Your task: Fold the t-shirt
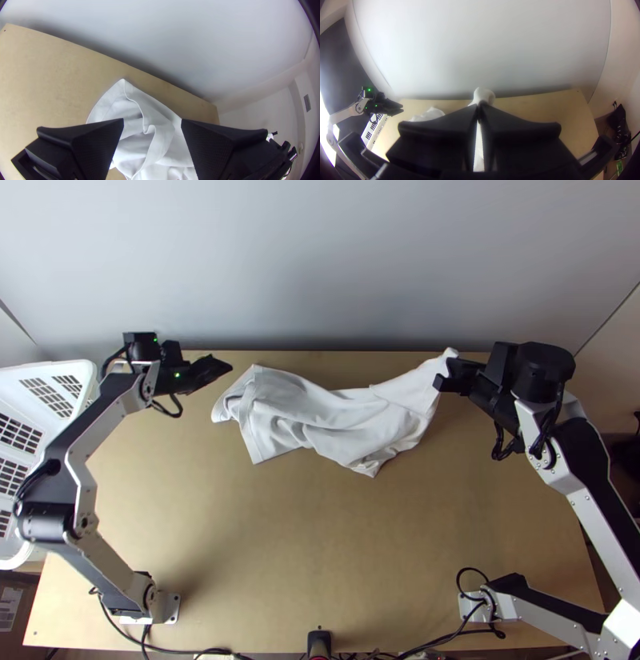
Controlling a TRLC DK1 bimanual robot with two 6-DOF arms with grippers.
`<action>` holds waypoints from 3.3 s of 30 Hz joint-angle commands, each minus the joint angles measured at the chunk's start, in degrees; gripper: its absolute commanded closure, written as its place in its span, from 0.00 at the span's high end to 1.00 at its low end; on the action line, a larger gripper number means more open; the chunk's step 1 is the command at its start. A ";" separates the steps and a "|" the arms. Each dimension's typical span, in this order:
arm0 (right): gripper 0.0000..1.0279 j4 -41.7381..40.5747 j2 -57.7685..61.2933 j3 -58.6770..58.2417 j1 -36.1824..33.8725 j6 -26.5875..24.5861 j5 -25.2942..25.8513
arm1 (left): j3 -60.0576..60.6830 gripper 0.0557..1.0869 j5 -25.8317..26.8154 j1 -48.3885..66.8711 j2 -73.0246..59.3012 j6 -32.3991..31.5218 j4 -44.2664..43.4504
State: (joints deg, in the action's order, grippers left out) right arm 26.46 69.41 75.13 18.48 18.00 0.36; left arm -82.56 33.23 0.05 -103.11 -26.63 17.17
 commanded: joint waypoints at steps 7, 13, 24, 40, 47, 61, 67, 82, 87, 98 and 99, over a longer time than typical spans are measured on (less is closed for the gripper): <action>0.03 0.17 -1.38 -2.54 -0.20 -0.95 0.08 | -15.61 0.83 0.08 6.89 -15.28 -5.18 3.57; 0.03 0.09 -1.38 -2.80 -0.46 -1.74 0.08 | -20.88 0.83 1.92 8.82 -19.76 -6.41 7.00; 0.03 -0.79 -0.68 -2.36 -0.64 -1.65 0.08 | -20.36 0.83 0.96 9.35 -20.82 1.85 13.59; 0.03 -1.50 0.11 -2.36 -0.55 -1.65 -0.01 | -20.62 0.04 0.87 7.15 -19.59 -1.67 13.86; 0.03 -1.76 0.11 -1.66 -0.46 -1.48 -0.01 | -21.06 0.04 -0.10 4.60 -12.29 -3.43 13.94; 0.03 5.71 -2.96 11.53 -3.36 3.71 -0.71 | -13.68 0.04 -0.19 0.38 15.83 -4.22 13.77; 0.03 5.89 -1.47 22.51 -4.07 4.41 -0.45 | -3.57 0.04 -0.19 1.00 30.78 -4.57 7.88; 0.03 8.35 0.47 32.44 -5.12 6.17 0.78 | 35.19 0.04 -4.93 22.36 67.60 -5.54 9.55; 0.03 8.35 0.03 31.30 -5.21 6.17 0.87 | 42.05 0.04 -4.67 23.85 72.88 -6.33 12.10; 0.03 8.08 0.47 31.21 -6.18 6.08 0.78 | 45.39 0.79 -5.55 24.91 72.35 -9.14 10.87; 0.03 8.08 0.47 31.21 -6.44 6.08 0.69 | 45.83 0.79 -5.55 24.99 72.08 -9.40 9.73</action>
State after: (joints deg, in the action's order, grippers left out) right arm 34.72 69.71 106.39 12.88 24.16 1.23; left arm -39.70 27.81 23.62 -31.35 -35.00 29.39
